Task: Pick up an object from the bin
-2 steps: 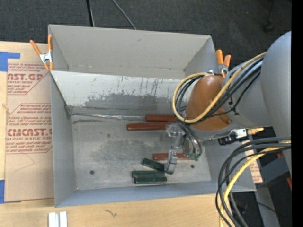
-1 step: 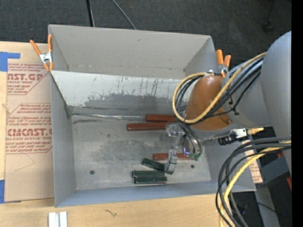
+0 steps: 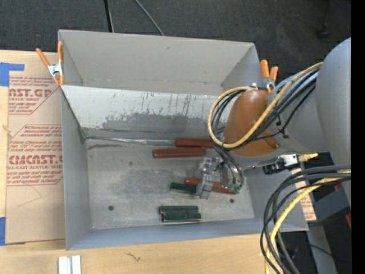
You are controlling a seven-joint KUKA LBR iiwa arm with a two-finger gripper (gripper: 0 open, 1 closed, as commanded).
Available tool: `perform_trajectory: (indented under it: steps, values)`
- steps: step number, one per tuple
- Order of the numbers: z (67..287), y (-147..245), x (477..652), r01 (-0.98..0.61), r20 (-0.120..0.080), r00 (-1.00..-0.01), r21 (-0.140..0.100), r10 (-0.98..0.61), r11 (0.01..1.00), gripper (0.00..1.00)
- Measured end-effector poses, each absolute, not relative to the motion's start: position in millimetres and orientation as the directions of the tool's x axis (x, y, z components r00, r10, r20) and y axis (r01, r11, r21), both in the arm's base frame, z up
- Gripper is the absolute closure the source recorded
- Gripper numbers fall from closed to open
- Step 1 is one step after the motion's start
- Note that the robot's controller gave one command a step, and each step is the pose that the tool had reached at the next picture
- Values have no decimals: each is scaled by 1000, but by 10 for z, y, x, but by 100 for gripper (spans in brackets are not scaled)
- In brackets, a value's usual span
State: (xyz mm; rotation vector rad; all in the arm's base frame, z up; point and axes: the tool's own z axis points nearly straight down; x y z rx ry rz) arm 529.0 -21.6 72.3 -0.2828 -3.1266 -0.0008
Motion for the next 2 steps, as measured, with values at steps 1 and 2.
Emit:
perform_trajectory:
  steps: [1, 2]
  values:
    - [926, -213, 5296, 179, -2, -984, 1, 179, 984, 100]
    - [1814, -209, 5311, 179, -8, -984, 2, 179, 984, 100]
